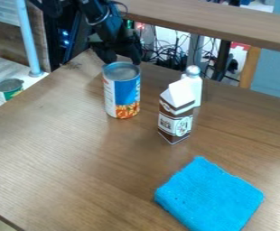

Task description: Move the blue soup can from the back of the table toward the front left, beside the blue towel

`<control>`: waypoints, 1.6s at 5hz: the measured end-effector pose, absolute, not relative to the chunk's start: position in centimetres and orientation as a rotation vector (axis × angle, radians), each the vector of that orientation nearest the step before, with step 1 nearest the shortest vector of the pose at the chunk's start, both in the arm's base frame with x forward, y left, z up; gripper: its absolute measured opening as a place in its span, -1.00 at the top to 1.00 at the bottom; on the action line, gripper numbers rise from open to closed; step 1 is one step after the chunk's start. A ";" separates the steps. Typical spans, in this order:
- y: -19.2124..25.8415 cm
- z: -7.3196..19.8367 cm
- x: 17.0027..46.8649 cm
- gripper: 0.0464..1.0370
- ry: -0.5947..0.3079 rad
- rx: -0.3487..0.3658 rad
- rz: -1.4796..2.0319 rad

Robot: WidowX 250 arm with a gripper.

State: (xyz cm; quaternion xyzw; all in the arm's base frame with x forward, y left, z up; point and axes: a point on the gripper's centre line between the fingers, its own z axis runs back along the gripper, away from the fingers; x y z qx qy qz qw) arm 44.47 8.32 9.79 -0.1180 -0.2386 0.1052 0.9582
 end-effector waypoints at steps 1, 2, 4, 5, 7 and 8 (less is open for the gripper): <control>7.9 8.5 43.4 -0.94 -0.432 -0.250 0.214; 7.3 9.0 41.7 -0.94 -0.410 -0.255 0.200; 5.8 11.5 37.4 -0.94 -0.407 -0.252 0.126; 5.4 12.3 35.4 -0.94 -0.398 -0.233 0.093; 3.8 13.8 32.5 -0.93 -0.372 -0.209 0.016; 3.3 18.1 32.1 -0.93 -0.436 -0.219 0.002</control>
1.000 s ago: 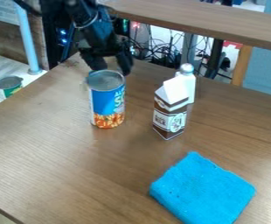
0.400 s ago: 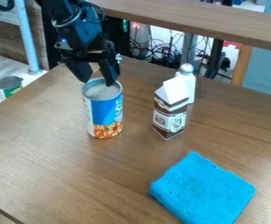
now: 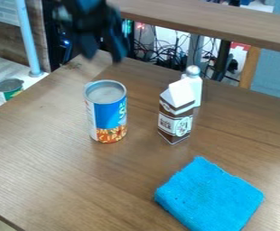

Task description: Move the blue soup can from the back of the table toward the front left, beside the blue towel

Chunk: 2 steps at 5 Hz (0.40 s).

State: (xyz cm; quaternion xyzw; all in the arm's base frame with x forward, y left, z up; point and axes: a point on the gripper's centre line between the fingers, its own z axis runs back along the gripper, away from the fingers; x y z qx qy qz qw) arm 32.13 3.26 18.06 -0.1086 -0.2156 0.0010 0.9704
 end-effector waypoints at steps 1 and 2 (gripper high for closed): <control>3.5 22.1 34.0 -0.93 -0.584 -0.193 -0.042; 5.3 20.2 37.4 -0.93 -0.575 -0.131 -0.028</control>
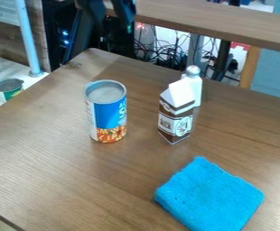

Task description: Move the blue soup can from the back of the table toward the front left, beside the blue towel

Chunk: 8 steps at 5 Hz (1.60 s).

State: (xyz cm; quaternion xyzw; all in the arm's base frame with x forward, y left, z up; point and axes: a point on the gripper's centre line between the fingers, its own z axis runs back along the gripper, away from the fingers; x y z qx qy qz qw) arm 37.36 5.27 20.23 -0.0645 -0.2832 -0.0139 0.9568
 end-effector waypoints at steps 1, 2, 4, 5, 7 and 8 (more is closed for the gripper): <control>6.5 17.8 39.7 -0.93 -0.535 -0.047 -0.019; 8.0 14.1 40.8 -0.93 -0.460 0.063 -0.007; 8.5 11.2 40.4 -0.93 -0.358 0.115 -0.004; 7.5 9.9 39.6 -0.93 -0.313 0.117 -0.037; 5.7 7.6 36.3 -0.93 -0.215 0.104 -0.069; 5.2 8.7 34.8 -0.93 -0.228 0.111 -0.089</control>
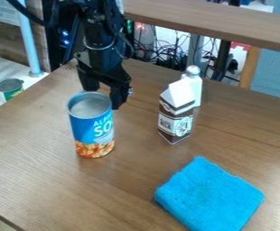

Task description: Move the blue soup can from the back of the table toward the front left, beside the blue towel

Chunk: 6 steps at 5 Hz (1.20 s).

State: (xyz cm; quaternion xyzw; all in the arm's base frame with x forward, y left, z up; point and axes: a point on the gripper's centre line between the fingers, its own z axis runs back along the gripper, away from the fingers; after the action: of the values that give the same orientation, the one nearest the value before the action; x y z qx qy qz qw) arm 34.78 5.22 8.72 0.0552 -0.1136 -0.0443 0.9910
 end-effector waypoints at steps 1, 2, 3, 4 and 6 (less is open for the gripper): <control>4.2 9.3 33.2 -0.93 -0.222 0.114 -0.126; 4.1 9.9 31.6 -0.93 -0.204 0.122 -0.138; 4.1 10.4 29.9 -0.93 -0.182 0.127 -0.138; 4.3 10.8 28.4 -0.93 -0.157 0.146 -0.142; 2.6 16.0 29.0 -0.93 -0.214 0.068 -0.157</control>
State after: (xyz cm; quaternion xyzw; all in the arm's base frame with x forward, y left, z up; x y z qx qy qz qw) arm 29.02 2.61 16.00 0.0338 -0.1065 -0.0783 0.9907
